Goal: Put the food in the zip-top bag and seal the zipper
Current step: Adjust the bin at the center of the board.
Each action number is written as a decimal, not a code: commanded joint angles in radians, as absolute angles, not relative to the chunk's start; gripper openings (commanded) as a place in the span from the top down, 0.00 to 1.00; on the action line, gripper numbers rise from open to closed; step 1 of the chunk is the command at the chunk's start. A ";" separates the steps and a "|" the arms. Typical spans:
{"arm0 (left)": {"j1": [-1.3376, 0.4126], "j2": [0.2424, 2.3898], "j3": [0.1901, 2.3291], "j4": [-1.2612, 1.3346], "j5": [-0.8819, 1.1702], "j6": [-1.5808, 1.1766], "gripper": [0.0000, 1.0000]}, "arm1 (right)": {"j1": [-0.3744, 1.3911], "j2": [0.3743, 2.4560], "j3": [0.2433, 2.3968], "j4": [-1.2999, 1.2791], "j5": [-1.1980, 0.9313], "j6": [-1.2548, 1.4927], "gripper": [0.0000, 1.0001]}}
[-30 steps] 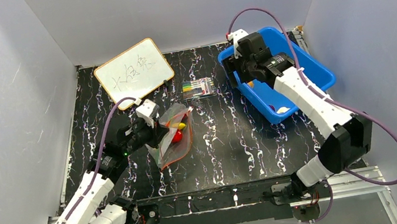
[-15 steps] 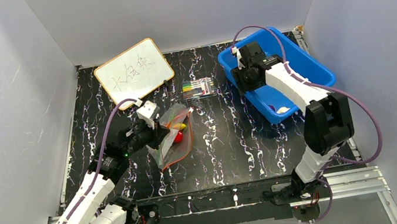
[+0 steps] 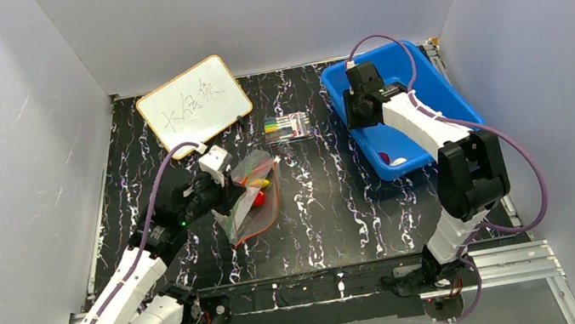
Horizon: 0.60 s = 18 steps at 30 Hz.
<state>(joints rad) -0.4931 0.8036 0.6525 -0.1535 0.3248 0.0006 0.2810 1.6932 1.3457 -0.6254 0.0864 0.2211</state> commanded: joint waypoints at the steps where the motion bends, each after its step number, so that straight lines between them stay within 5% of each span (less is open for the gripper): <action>1: -0.495 0.808 0.652 -0.126 0.324 0.012 1.00 | 0.277 1.698 1.336 -0.548 0.182 0.386 0.82; 11: -0.495 0.822 0.656 -0.125 0.324 0.005 1.00 | 0.278 1.701 1.338 -0.513 0.268 0.505 0.81; 18: -0.495 0.815 0.658 -0.124 0.315 -0.001 1.00 | 0.278 1.683 1.364 -0.501 0.250 0.516 0.63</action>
